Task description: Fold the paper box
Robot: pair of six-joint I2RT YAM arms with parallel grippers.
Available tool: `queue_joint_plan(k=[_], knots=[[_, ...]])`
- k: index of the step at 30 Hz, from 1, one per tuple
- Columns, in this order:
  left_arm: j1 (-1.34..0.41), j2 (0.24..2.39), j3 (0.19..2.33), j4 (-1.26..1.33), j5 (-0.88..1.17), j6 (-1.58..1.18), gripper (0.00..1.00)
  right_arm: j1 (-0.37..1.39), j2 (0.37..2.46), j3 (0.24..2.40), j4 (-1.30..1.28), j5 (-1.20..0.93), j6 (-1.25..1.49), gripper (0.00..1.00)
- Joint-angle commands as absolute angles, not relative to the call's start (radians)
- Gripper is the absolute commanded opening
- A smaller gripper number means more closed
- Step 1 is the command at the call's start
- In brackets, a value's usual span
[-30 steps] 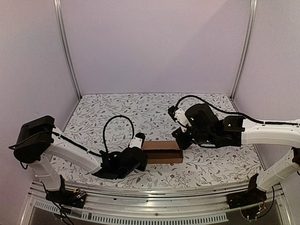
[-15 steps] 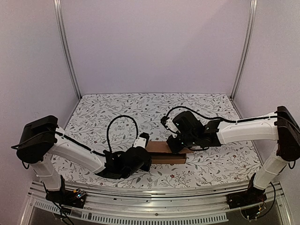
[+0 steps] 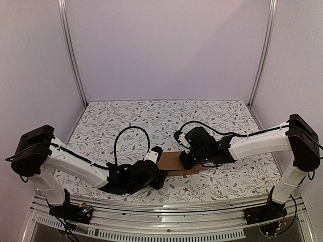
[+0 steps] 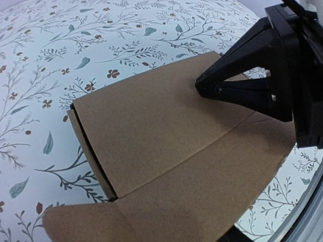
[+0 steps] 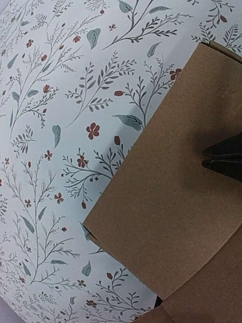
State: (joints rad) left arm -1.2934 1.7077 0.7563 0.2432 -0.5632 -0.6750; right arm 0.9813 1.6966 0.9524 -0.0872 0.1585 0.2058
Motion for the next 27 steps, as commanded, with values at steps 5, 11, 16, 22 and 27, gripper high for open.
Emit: queue_joint_plan(k=[5,11,16,22,27], knots=[[-1.345,1.582,0.723,0.135,-0.437,-0.732,0.54,0.978,1.772,0.911,-0.068,0.162,0.239,0.00],[-1.347,1.460,0.738,0.038,-0.375,-0.748,0.53,0.978,1.797,0.897,-0.059,0.167,0.247,0.00],[-1.300,1.376,0.804,-0.143,-0.371,-0.772,0.51,0.978,1.776,0.886,-0.060,0.174,0.247,0.00],[-1.200,1.363,0.840,-0.159,-0.314,-0.728,0.46,0.978,1.727,0.889,-0.069,0.178,0.246,0.00],[-1.105,1.448,0.839,-0.096,-0.224,-0.706,0.39,0.978,1.653,0.909,-0.129,0.193,0.237,0.00]])
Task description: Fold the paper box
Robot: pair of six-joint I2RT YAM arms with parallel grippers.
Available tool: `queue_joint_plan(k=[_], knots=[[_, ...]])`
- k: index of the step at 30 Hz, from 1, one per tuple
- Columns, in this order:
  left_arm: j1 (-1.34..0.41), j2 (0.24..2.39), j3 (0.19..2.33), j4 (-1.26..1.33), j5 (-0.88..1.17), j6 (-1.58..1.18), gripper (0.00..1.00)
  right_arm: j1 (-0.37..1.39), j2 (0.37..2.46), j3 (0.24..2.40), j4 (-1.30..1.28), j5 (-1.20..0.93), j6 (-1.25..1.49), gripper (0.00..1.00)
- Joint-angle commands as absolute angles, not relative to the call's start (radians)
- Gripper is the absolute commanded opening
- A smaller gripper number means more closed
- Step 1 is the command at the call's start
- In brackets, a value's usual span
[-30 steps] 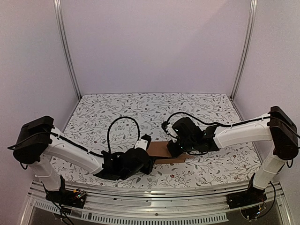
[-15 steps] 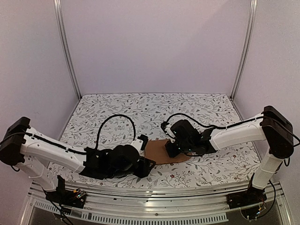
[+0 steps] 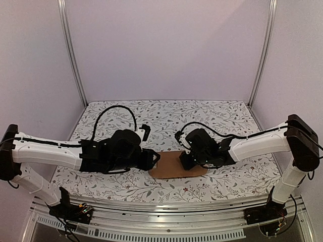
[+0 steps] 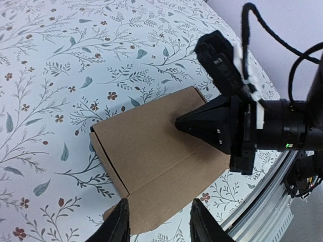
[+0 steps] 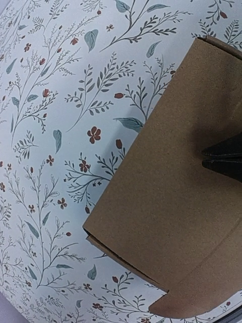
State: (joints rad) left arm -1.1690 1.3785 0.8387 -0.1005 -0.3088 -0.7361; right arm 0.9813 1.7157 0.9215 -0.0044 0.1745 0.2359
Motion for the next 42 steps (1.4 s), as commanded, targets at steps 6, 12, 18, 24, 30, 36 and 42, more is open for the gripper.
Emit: queue_joint_plan(k=[6,12,18,24,30,36,42], knots=[[-1.036,1.582,0.851,-0.025,-0.157,-0.689,0.38,0.978,1.542,0.918,-0.204,0.231,0.224,0.01],[-1.021,1.665,0.898,-0.017,-0.124,-0.661,0.40,0.976,1.484,0.908,-0.268,0.312,0.215,0.01],[-1.015,1.711,0.923,-0.043,-0.125,-0.646,0.40,0.972,1.511,0.888,-0.271,0.315,0.229,0.00],[-1.014,1.741,0.923,-0.071,-0.134,-0.652,0.40,0.969,1.575,0.877,-0.256,0.293,0.245,0.00],[-1.013,1.735,0.931,-0.112,-0.144,-0.645,0.39,0.969,1.624,0.864,-0.247,0.275,0.254,0.00],[-1.010,1.709,0.950,-0.147,-0.163,-0.618,0.39,0.969,1.656,0.851,-0.249,0.274,0.260,0.00],[-0.988,1.721,0.962,-0.166,-0.176,-0.610,0.39,0.969,1.659,0.840,-0.270,0.285,0.262,0.00]])
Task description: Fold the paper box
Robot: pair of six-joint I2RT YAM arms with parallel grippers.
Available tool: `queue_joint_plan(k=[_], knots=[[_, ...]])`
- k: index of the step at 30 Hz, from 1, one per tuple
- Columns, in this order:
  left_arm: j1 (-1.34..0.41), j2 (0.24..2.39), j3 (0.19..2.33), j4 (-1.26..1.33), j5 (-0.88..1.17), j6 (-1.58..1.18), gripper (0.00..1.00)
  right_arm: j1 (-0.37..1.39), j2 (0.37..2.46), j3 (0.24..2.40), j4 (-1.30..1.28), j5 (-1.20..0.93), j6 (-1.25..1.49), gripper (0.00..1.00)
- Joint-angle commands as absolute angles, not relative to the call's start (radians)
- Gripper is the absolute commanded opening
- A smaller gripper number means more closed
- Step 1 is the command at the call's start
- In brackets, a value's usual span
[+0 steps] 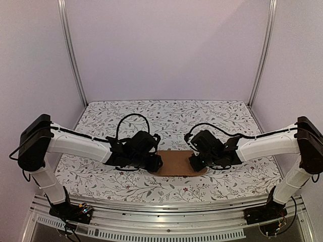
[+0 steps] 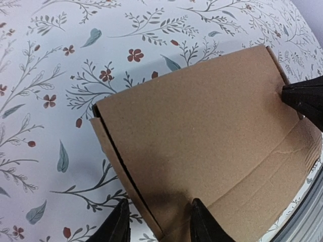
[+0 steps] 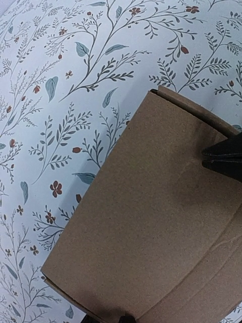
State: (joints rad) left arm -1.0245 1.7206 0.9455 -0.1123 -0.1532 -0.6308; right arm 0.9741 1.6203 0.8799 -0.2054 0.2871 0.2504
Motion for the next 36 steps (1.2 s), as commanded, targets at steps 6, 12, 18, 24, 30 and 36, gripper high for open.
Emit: queue_joint_plan(k=[6,12,18,24,30,36], knots=[[-0.960,1.754,0.954,-0.137,-0.172,-0.619,0.37,0.969,1.633,0.837,-0.274,0.280,0.268,0.00],[-0.947,1.779,0.956,-0.115,-0.148,-0.620,0.29,0.968,1.568,0.854,-0.279,0.281,0.269,0.00],[-0.946,1.784,0.949,-0.111,-0.145,-0.628,0.27,0.967,1.494,0.877,-0.299,0.313,0.261,0.05],[-0.947,1.782,0.943,-0.111,-0.149,-0.629,0.26,0.961,1.411,0.869,-0.316,0.380,0.254,0.24],[-0.946,1.770,0.938,-0.108,-0.149,-0.630,0.26,0.925,1.343,0.822,-0.298,0.392,0.282,0.62],[-0.947,1.760,0.935,-0.109,-0.147,-0.630,0.25,0.910,1.293,0.764,-0.259,0.391,0.307,0.99]])
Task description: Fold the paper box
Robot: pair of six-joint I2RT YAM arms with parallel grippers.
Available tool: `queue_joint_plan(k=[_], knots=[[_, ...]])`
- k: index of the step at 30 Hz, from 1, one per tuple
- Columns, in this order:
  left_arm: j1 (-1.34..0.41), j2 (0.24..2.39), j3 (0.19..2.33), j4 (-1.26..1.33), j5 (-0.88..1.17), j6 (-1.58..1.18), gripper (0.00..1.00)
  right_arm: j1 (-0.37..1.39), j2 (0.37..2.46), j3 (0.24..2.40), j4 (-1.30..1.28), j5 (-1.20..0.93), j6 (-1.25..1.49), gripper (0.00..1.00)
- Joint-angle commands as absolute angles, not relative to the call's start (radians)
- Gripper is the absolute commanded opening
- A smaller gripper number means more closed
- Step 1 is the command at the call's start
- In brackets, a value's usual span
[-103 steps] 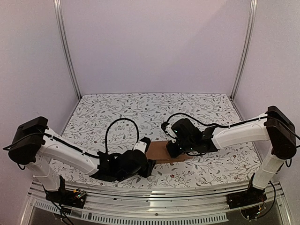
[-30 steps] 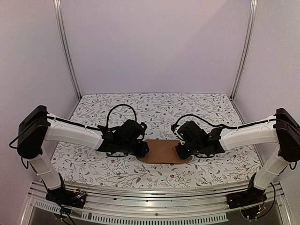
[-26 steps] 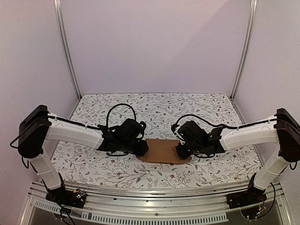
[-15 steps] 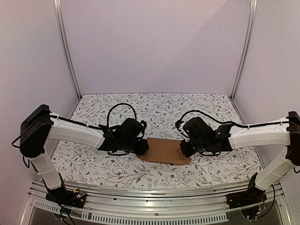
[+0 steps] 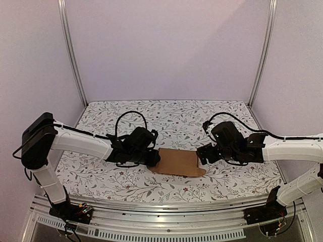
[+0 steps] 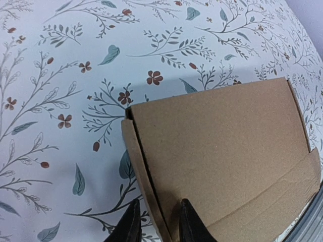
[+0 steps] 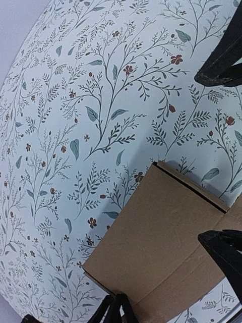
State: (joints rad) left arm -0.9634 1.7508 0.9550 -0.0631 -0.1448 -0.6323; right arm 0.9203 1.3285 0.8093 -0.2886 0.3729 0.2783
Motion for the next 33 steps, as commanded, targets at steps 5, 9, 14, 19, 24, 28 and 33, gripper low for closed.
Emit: queue_joint_plan(k=[5,9,14,19,24,28,33], knots=[[-0.946,1.750,0.924,-0.100,-0.144,-0.634,0.25,0.878,1.290,0.755,-0.307,0.439,0.466,0.99],[-0.947,1.747,0.919,-0.094,-0.137,-0.641,0.25,0.872,1.316,0.761,-0.304,0.384,0.484,0.98],[-0.947,1.745,0.916,-0.092,-0.132,-0.643,0.25,0.865,1.385,0.805,-0.306,0.283,0.533,0.81],[-0.947,1.747,0.914,-0.088,-0.129,-0.647,0.25,0.862,1.453,0.833,-0.294,0.222,0.591,0.74],[-0.946,1.747,0.909,-0.080,-0.125,-0.652,0.25,0.840,1.495,0.824,-0.246,0.160,0.650,0.62],[-0.947,1.741,0.901,-0.079,-0.123,-0.653,0.25,0.816,1.505,0.796,-0.187,0.105,0.693,0.52],[-0.946,1.742,0.899,-0.079,-0.118,-0.657,0.25,0.809,1.528,0.780,-0.136,0.055,0.728,0.46]])
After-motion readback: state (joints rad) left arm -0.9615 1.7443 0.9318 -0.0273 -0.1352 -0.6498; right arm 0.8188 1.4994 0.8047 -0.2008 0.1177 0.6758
